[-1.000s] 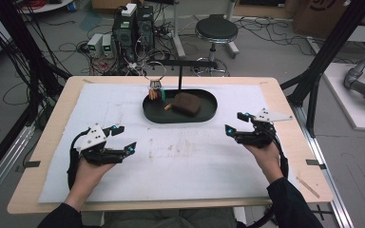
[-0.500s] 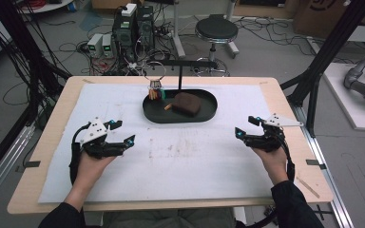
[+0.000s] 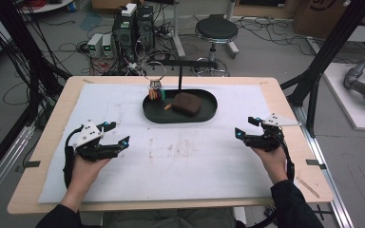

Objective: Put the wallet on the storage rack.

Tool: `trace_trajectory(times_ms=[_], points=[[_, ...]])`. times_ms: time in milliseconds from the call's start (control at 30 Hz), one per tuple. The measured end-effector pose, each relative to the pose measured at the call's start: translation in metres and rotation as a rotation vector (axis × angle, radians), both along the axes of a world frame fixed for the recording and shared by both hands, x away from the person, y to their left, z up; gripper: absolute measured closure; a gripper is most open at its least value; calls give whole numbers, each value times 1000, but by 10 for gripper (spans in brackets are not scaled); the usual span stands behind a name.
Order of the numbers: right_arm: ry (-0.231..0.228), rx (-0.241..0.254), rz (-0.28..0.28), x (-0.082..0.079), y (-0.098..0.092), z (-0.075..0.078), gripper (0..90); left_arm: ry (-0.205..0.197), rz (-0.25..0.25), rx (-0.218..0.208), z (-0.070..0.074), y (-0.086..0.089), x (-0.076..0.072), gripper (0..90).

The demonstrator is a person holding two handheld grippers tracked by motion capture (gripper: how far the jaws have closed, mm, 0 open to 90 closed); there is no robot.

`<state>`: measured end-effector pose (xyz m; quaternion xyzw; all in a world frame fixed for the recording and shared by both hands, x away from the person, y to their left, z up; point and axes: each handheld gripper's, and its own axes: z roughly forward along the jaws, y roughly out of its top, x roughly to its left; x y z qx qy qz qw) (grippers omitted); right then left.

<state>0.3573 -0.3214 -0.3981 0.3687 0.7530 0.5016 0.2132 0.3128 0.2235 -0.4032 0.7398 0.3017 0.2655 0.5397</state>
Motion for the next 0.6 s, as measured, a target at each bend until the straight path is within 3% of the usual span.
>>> trace_trajectory(times_ms=[600], points=[[-4,-17,-5,-5,-3,-1,211,9,-13,14,-3,-8,7,259]])
